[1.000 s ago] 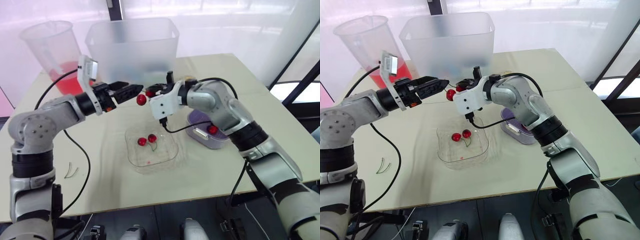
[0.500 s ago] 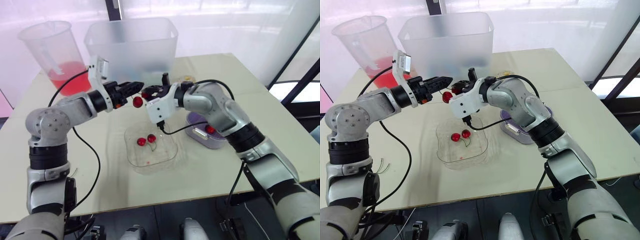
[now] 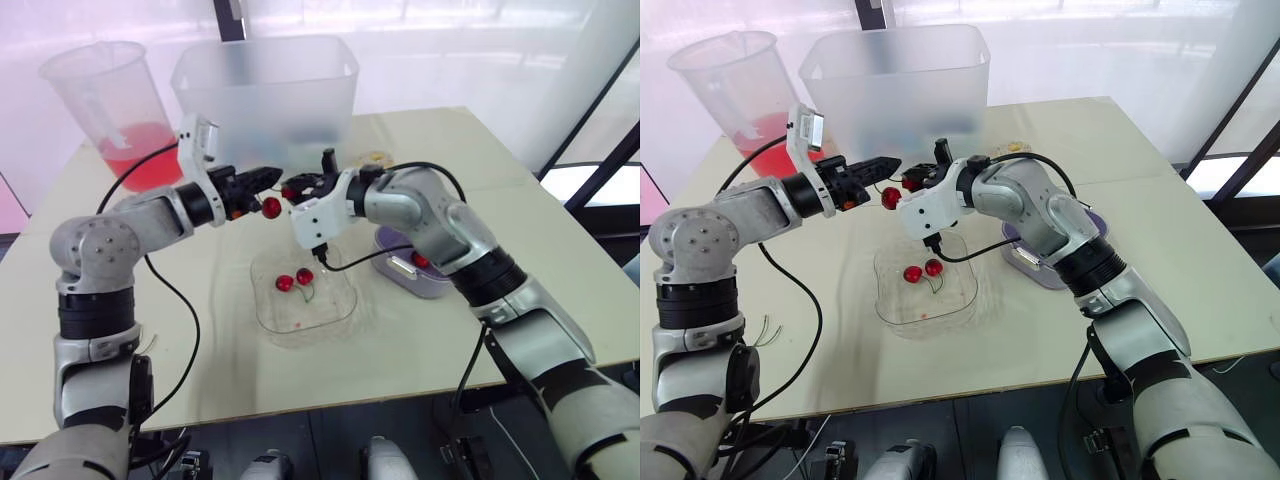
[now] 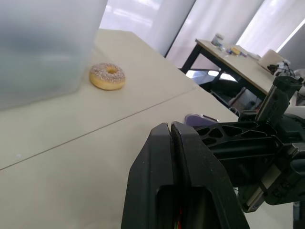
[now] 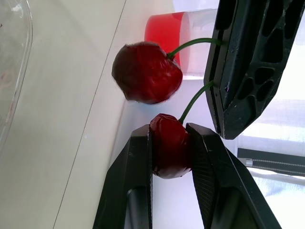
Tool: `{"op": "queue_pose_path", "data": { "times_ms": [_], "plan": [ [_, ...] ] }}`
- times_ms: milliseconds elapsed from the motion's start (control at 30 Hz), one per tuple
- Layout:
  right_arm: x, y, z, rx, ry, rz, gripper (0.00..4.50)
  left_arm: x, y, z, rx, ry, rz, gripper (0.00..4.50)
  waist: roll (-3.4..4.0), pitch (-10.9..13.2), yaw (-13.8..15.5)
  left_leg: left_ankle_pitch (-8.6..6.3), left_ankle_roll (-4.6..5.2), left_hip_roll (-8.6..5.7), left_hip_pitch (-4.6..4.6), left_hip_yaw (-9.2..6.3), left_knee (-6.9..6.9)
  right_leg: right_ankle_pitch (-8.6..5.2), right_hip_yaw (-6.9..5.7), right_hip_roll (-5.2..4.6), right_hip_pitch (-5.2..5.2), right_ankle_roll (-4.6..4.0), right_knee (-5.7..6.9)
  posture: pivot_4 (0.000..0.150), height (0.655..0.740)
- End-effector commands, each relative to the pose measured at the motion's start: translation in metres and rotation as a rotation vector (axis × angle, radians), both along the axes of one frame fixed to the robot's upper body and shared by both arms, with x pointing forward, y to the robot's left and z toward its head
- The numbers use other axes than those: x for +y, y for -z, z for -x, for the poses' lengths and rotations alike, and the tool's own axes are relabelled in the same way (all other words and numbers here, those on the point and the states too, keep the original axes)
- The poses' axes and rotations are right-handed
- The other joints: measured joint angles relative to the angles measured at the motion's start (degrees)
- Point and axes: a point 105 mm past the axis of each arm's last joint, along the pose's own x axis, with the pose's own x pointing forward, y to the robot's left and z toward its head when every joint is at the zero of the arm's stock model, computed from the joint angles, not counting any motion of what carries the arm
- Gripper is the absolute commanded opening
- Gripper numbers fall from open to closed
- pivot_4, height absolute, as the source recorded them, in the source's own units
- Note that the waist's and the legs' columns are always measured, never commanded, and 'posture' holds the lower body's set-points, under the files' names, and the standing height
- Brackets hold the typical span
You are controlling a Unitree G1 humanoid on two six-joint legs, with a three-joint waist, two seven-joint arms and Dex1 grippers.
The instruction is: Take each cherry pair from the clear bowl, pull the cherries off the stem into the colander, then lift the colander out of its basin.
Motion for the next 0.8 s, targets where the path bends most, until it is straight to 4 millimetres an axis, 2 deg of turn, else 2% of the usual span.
{"op": "queue_pose_path", "data": {
  "times_ms": [33, 67, 167, 300, 333, 467, 533, 600, 700, 800],
  "plan": [
    [0.003, -0.019, 0.007, -0.044, -0.032, -0.043, 0.80, 0.007, -0.013, 0.004, -0.042, -0.004, 0.020, 0.03, 0.00, 0.0, 0.0, 0.00, 0.00, 0.00, 0.00, 0.00, 0.00, 0.00, 0.00, 0.00, 0.00, 0.00, 0.00, 0.150, 0.7400],
    [0.003, -0.020, 0.008, -0.037, -0.039, -0.053, 0.80, 0.007, -0.013, 0.004, -0.043, -0.005, 0.019, 0.03, 0.00, 0.0, 0.0, 0.00, 0.00, 0.00, 0.00, 0.00, 0.00, 0.00, 0.00, 0.00, 0.00, 0.00, 0.00, 0.150, 0.7400],
    [0.002, -0.022, 0.011, -0.018, -0.053, -0.068, 2.01, 0.009, -0.015, 0.003, -0.060, -0.011, 0.017, 0.00, 0.00, 0.0, 0.0, 0.00, 0.00, 0.00, 0.00, 0.00, 0.00, 0.00, 0.00, 0.00, 0.00, 0.00, 0.00, 0.150, 0.7400],
    [-0.006, -0.022, 0.012, 0.004, -0.044, -0.070, 3.96, 0.009, -0.017, 0.005, -0.077, -0.002, 0.015, 0.00, 0.00, 0.0, 0.0, 0.00, 0.00, 0.00, 0.00, 0.00, 0.00, 0.00, 0.00, 0.00, 0.00, 0.00, 0.00, 0.150, 0.7400],
    [-0.015, -0.020, 0.011, 0.051, -0.031, -0.084, 4.46, 0.011, -0.018, 0.006, -0.086, 0.002, 0.010, 0.00, 0.00, 0.0, 0.0, 0.00, 0.00, 0.00, 0.00, -0.01, 0.00, 0.00, 0.00, 0.00, 0.00, 0.00, 0.00, 0.150, 0.7400],
    [-0.044, -0.021, 0.009, 0.201, 0.015, -0.191, 4.49, 0.013, -0.024, 0.013, -0.139, 0.051, -0.015, 0.00, 0.00, 0.0, 0.1, 0.00, 0.00, -0.02, -0.01, -0.01, 0.00, 0.00, 0.00, -0.02, 0.03, 0.00, 0.00, 0.150, 0.7400],
    [-0.052, -0.033, 0.013, 0.378, -0.031, -0.414, 4.49, 0.004, -0.028, 0.035, -0.223, 0.197, -0.070, 0.00, 0.00, 0.0, 0.0, 0.00, 0.00, -0.01, 0.00, -0.01, -0.01, 0.00, 0.00, -0.01, 0.04, 0.00, -0.02, 0.150, 0.7400],
    [-0.060, -0.041, 0.023, 0.667, -0.107, -0.609, 4.49, 0.003, -0.029, 0.049, -0.253, 0.292, -0.095, 0.00, 0.00, 0.0, -0.2, 0.00, 0.00, 0.04, 0.01, 0.01, -0.02, 0.00, 0.00, 0.01, 0.04, 0.00, -0.06, 0.150, 0.7400],
    [-0.064, -0.054, 0.059, 1.131, -0.283, -0.682, 4.49, 0.005, -0.026, 0.057, -0.244, 0.364, -0.094, 0.00, 0.01, 0.0, -0.1, 0.00, 0.00, 0.08, 0.00, -0.01, -0.02, 0.00, -0.01, 0.02, 0.04, 0.00, -0.09, 0.150, 0.7400],
    [-0.064, -0.048, 0.076, 1.263, -0.303, -0.627, 4.49, 0.002, -0.024, 0.063, -0.212, 0.435, -0.035, 0.00, 0.01, 0.0, 0.2, 0.00, 0.00, 0.05, 0.00, -0.06, -0.02, 0.00, -0.01, 0.01, 0.08, -0.01, -0.08, 0.150, 0.7400]
  ]
}}
